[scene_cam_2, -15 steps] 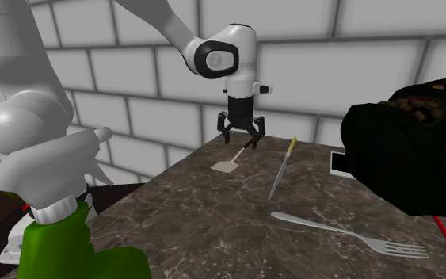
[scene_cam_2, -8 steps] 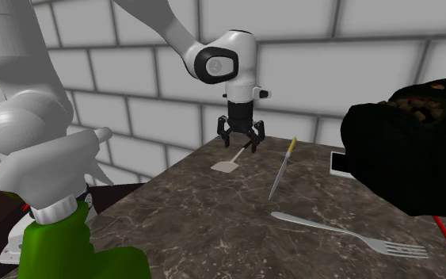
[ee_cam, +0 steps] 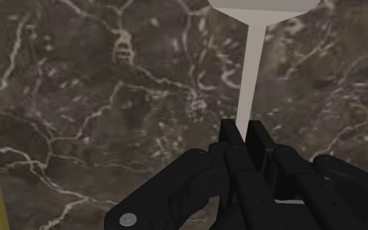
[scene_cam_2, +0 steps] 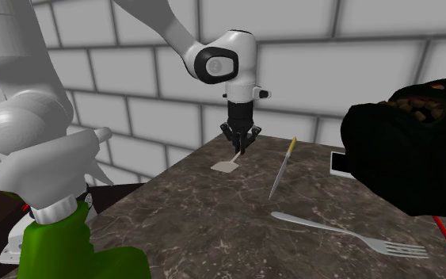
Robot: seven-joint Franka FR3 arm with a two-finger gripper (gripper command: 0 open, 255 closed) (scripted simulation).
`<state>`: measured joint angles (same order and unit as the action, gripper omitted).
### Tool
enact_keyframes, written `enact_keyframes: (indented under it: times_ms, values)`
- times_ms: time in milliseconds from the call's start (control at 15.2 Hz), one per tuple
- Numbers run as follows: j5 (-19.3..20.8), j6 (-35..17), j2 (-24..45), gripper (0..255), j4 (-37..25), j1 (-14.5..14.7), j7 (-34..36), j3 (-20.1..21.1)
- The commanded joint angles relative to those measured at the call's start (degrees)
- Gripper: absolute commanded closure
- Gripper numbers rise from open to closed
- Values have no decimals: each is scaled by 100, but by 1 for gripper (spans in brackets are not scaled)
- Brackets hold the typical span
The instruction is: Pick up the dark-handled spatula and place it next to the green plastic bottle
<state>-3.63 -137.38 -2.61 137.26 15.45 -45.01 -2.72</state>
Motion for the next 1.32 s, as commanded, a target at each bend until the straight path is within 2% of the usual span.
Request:
enact_keyframes:
  times_ms: [0,198,1254]
  values:
    - [0,0,0,255,0,0,0,0]
    - [0,0,0,255,0,0,0,0]
    - [102,1276,-685,255,-594,-15,111,5]
